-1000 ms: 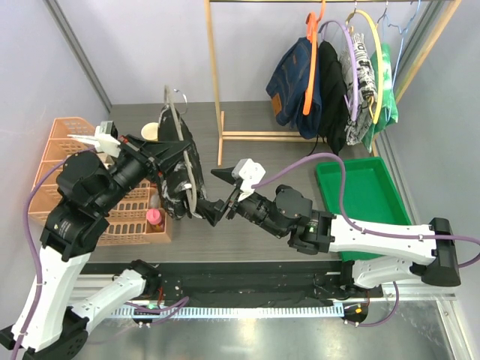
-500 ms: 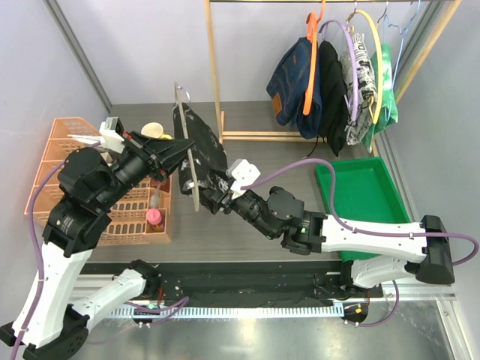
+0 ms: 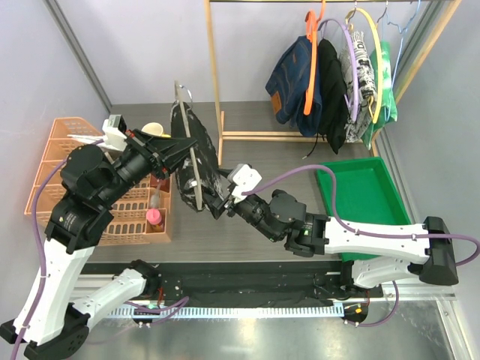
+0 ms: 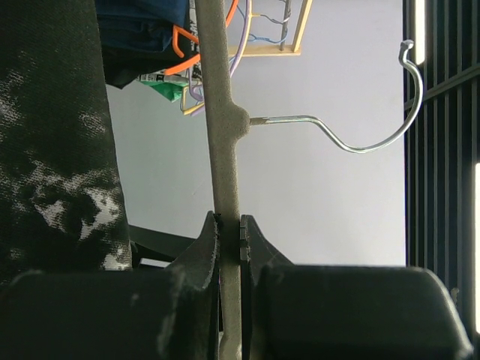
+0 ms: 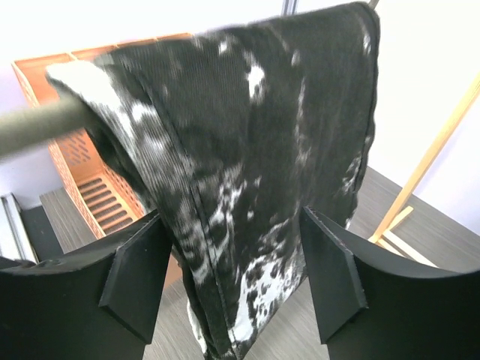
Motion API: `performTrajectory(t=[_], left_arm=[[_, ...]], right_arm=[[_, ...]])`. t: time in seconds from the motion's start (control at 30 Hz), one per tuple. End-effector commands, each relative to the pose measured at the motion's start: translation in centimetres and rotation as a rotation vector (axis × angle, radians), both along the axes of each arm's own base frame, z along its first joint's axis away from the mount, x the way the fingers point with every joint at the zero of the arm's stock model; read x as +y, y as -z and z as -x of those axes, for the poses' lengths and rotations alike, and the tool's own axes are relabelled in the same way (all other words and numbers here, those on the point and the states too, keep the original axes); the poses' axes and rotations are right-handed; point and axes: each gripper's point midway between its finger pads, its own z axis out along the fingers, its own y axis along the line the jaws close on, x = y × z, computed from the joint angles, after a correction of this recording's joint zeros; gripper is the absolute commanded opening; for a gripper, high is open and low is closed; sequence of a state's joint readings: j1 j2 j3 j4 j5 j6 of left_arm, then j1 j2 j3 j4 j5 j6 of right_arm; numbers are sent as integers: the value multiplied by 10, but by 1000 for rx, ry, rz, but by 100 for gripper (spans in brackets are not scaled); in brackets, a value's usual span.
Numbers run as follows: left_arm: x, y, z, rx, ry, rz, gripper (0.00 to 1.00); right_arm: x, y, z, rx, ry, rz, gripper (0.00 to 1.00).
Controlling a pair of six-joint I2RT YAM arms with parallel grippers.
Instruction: Remove the trousers from the hanger
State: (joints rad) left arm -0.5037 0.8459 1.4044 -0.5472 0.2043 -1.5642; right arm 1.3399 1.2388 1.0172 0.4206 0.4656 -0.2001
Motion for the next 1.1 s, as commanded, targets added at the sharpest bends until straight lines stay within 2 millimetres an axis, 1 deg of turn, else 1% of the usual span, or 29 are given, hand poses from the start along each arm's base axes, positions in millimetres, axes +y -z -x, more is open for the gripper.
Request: performTrajectory(t=[0.0,0.1,0.17,0.27,0.43,0.47,0.53,0.63,0.7,0.73,0.83,0.97,1.03,1.07], left_arm=[[17,-94,41,-322,25,155,0],[18,-95,42,-324,25,155,0],[17,-95,42,-325,29,154,0],[17,-94,43,-324,31,153,0],[18,-93,43,-324,29,153,0],[17,-93,43,-322,32,152,0],[18,-93,44,-326,34,153,0],[18,-93,44,-325,29,154,0],[16,-92,43,-322,37,153,0],[16,-93,43,-325,37,154,0],[16,-92,43,-324,39,155,0],[16,-91,43,-321,37,158,0],[17,-92,43,-321,35,158,0],[17,-92,43,-322,37,157,0]], right_arm=[[0,4,1,15,-2,-6,75],[0,8,1,24,0,-6,77],[-4,9,-1,28,19,-12,78],[-7,9,-6,25,54,-19,78],[-8,-3,-14,-2,103,-27,71],[-9,-8,-16,-11,112,-33,70],[-10,-15,-18,-19,130,-50,69],[-4,-22,-14,-40,95,-47,69],[1,-22,-11,-43,68,-39,71],[4,-22,-8,-45,46,-40,74],[5,-25,-12,-40,68,-54,77],[5,-38,-12,-54,69,-82,78],[7,-38,-13,-56,70,-80,78],[3,-40,-17,-54,101,-81,78]])
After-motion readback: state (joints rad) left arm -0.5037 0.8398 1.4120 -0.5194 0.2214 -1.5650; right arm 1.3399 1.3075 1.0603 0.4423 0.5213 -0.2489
